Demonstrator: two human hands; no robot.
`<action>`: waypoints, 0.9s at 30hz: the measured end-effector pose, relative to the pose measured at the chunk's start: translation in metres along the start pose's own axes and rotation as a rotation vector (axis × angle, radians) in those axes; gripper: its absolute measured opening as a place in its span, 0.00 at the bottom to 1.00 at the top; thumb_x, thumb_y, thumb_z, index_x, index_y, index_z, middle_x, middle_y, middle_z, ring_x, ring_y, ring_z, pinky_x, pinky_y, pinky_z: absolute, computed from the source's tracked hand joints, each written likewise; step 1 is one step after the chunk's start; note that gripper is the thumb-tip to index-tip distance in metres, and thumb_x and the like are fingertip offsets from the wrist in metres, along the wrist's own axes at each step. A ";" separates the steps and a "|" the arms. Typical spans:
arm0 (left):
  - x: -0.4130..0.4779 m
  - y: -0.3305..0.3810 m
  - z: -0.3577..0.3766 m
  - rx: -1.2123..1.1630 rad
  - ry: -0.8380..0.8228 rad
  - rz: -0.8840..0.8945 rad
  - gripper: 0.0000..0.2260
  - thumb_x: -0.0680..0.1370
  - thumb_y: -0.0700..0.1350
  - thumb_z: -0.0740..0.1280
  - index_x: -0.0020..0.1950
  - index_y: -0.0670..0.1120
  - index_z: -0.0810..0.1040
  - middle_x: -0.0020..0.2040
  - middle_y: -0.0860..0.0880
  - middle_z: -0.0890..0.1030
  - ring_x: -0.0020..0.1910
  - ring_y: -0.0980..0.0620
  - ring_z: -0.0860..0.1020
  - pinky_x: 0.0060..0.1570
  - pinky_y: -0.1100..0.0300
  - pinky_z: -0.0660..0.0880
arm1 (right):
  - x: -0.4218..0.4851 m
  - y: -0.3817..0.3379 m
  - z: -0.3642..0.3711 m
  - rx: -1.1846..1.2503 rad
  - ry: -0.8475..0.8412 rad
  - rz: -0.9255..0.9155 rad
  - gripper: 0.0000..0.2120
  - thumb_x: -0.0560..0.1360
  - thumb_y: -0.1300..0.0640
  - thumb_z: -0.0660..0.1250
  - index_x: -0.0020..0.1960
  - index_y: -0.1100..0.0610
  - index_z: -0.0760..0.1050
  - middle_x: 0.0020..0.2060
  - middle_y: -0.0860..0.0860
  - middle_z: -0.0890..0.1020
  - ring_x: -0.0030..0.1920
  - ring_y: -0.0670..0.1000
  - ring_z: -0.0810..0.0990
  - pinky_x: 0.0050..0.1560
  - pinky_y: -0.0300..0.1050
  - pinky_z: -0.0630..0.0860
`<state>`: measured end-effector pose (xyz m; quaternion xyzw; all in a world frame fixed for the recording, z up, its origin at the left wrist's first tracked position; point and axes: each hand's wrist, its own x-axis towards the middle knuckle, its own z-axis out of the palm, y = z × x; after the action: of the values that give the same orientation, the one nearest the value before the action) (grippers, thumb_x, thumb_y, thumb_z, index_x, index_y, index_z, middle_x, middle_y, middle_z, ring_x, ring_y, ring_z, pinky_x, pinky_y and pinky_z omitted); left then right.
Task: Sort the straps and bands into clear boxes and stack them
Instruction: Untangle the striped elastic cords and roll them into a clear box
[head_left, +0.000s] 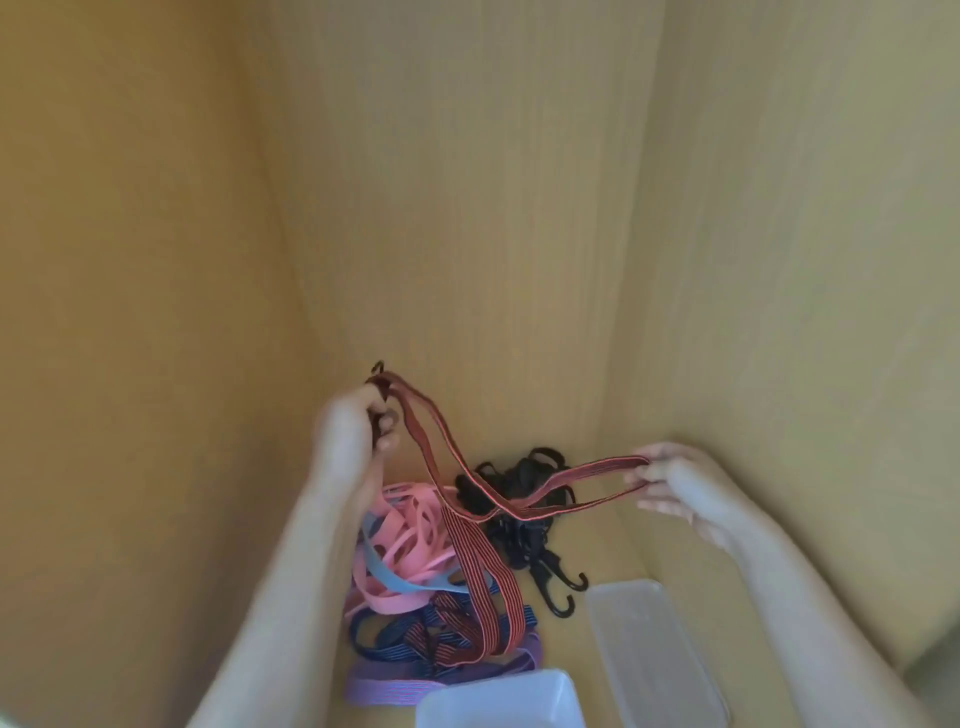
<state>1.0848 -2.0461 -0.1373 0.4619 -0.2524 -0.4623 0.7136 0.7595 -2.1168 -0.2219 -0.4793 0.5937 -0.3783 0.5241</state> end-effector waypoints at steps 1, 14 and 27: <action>-0.001 0.008 0.010 0.045 -0.048 -0.001 0.10 0.74 0.31 0.56 0.39 0.45 0.64 0.35 0.48 0.65 0.29 0.55 0.64 0.20 0.66 0.57 | -0.001 0.004 -0.002 -0.097 -0.032 0.012 0.12 0.78 0.67 0.65 0.59 0.57 0.80 0.47 0.56 0.86 0.52 0.54 0.84 0.52 0.50 0.81; -0.004 0.029 0.126 0.802 -0.618 0.018 0.06 0.66 0.37 0.63 0.33 0.43 0.79 0.31 0.48 0.75 0.33 0.49 0.69 0.28 0.59 0.67 | -0.059 -0.123 0.059 -0.486 -0.022 -0.922 0.22 0.79 0.55 0.68 0.73 0.45 0.72 0.59 0.41 0.78 0.51 0.40 0.78 0.54 0.32 0.73; -0.007 0.046 0.122 0.589 -0.437 0.334 0.12 0.76 0.35 0.73 0.56 0.32 0.77 0.47 0.38 0.86 0.34 0.48 0.84 0.42 0.58 0.84 | -0.056 -0.168 0.049 -0.060 -0.157 -0.742 0.08 0.81 0.67 0.65 0.57 0.61 0.79 0.42 0.55 0.87 0.41 0.60 0.87 0.48 0.58 0.84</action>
<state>1.0057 -2.0852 -0.0412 0.4899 -0.5915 -0.3353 0.5456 0.8363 -2.1032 -0.0556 -0.7044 0.3486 -0.4868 0.3812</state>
